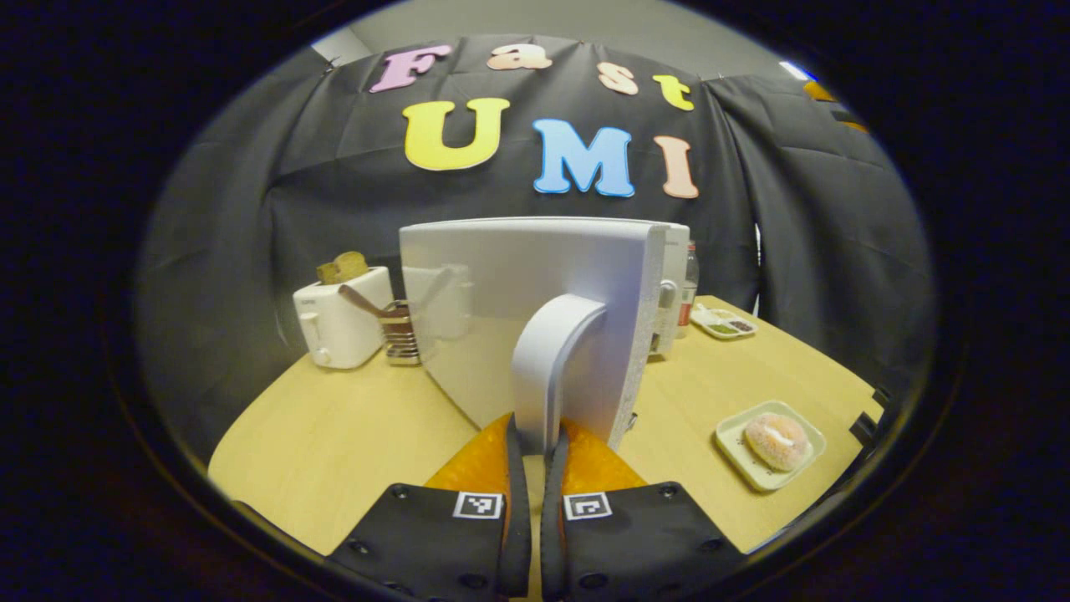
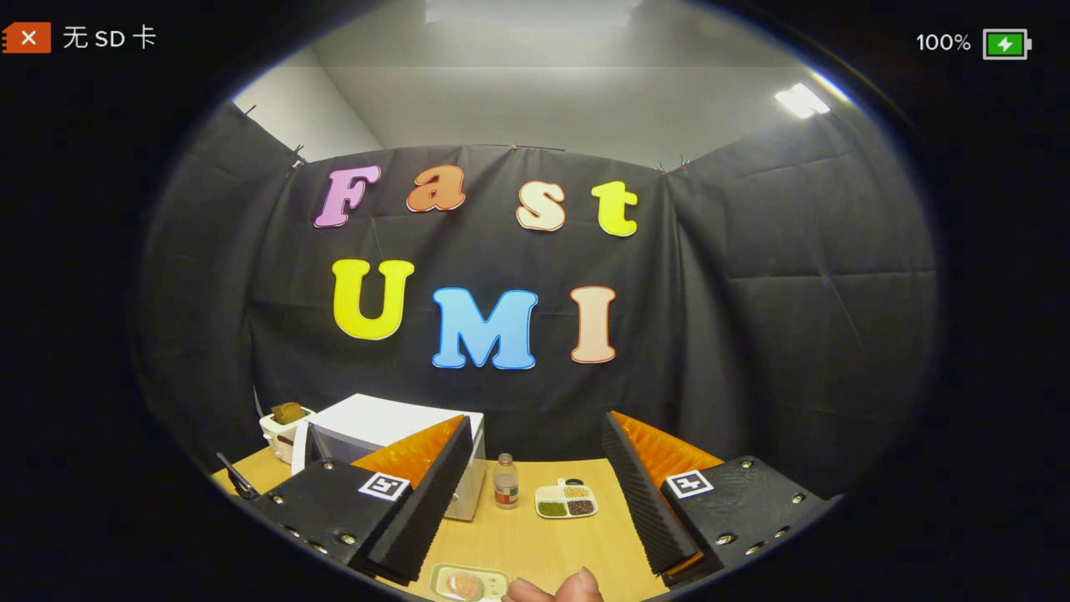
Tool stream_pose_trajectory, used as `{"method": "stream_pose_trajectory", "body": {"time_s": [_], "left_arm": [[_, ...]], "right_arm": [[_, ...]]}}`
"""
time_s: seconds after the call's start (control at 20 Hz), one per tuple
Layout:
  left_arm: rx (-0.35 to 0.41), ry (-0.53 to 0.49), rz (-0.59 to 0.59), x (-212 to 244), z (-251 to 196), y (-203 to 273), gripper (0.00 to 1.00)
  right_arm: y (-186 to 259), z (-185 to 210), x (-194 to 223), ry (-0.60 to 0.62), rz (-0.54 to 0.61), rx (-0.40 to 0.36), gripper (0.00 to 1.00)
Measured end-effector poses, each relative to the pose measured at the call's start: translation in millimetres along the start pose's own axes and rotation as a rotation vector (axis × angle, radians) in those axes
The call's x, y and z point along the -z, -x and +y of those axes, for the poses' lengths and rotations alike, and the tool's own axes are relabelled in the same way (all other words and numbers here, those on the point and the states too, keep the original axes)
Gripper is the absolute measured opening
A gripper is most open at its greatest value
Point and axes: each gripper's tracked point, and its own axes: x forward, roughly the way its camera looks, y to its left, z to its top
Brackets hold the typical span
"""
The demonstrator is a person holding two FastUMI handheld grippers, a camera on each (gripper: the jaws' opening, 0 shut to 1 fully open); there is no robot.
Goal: Open the microwave oven with the left hand, put the food in, and close the microwave oven.
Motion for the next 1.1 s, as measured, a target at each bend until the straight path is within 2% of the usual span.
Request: {"method": "stream_pose_trajectory", "body": {"time_s": [0.05,0.2,0.25,0.3,0.5,0.55,0.8,0.9,1.05,1.1], "left_arm": [[-0.019,0.014,-0.001,5,19,9,0.14],[-0.123,0.065,-0.004,17,85,29,0.12],[-0.131,0.102,-0.01,20,103,34,0.12],[-0.11,0.142,-0.021,21,109,37,0.13],[-0.033,0.087,-0.001,25,130,39,0.14],[-0.004,0.104,0.004,25,138,38,0.13],[0.083,0.166,0.056,31,175,40,0.19],[0.092,0.147,0.103,34,181,40,0.3],[0.072,0.108,0.125,32,179,41,0.53],[0.059,0.12,0.127,31,179,43,0.54]], "right_arm": [[-2,6,4,0.0,0.009,-0.01,0.96],[-7,27,17,0.003,0.039,-0.041,0.96],[-9,32,21,0.009,0.052,-0.049,0.96],[-12,38,26,0.013,0.063,-0.057,0.95],[-18,57,38,0.037,0.098,-0.093,0.96],[-21,61,39,0.044,0.104,-0.1,0.96],[-27,72,49,0.066,0.119,-0.113,0.96],[-27,75,58,0.083,0.143,-0.126,0.96],[-28,75,68,0.098,0.163,-0.138,0.96],[-28,75,74,0.101,0.173,-0.144,0.96]]}}
